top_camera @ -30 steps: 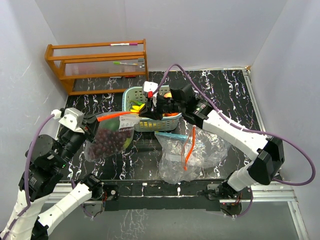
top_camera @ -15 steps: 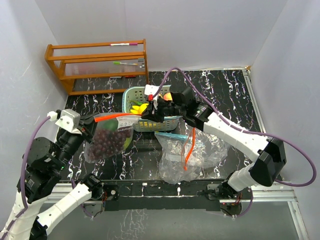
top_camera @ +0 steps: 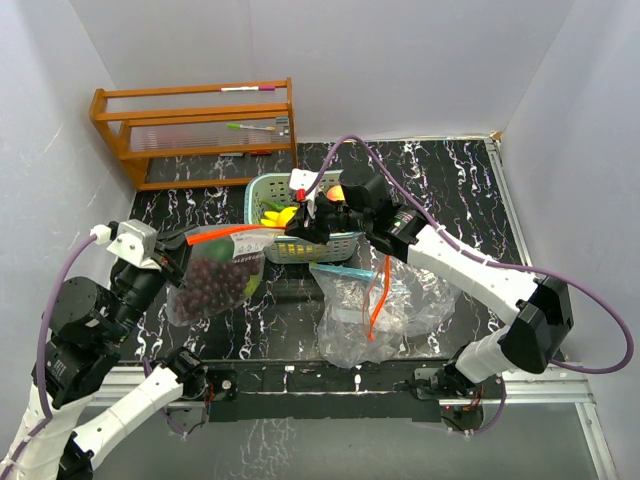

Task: Place the food in the zip-top bag and seal the zipper
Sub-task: Zip the zipper food storage bag at the center of the board, then place the zipper food storage bag at the center of the board.

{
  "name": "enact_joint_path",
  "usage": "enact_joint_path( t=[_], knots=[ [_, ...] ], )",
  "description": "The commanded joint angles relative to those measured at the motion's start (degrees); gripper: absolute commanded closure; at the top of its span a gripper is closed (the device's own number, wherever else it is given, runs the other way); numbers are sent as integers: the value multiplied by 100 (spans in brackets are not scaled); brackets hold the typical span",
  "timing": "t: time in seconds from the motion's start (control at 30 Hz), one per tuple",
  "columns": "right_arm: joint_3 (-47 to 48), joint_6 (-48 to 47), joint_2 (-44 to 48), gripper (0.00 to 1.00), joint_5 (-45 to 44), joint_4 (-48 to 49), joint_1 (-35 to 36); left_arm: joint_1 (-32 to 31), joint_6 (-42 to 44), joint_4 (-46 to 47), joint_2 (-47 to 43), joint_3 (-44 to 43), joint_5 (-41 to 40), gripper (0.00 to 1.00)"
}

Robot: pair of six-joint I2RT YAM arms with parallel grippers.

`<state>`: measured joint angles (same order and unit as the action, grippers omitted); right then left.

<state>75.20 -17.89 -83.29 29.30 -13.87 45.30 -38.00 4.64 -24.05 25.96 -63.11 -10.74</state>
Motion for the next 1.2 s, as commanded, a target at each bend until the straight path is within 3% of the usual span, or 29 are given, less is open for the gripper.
enact_joint_path(
  t=[0.0,0.07,0.23,0.3,0.7,1.03,1.17],
  knots=[
    [8,-71,141,87,-348,-313,-77,-23,23,772,-135,-254,-297,100],
    [67,-11,168,55,-287,-264,-78,-23,12,764,-84,-246,-321,100],
    [156,269,383,23,-54,79,-80,-22,-16,710,78,-190,-431,100],
    [132,432,533,4,-133,279,-82,-23,2,721,113,-148,-537,100],
    [-19,1372,1134,2,-1404,143,-85,-23,-114,767,973,-318,-3025,100],
    [-442,1610,1679,2,-1427,90,-85,-4,98,1765,2259,-244,-3705,100],
    [-584,1626,1850,2,-1491,45,-83,376,139,2370,2797,-66,-3496,100]
  ],
)
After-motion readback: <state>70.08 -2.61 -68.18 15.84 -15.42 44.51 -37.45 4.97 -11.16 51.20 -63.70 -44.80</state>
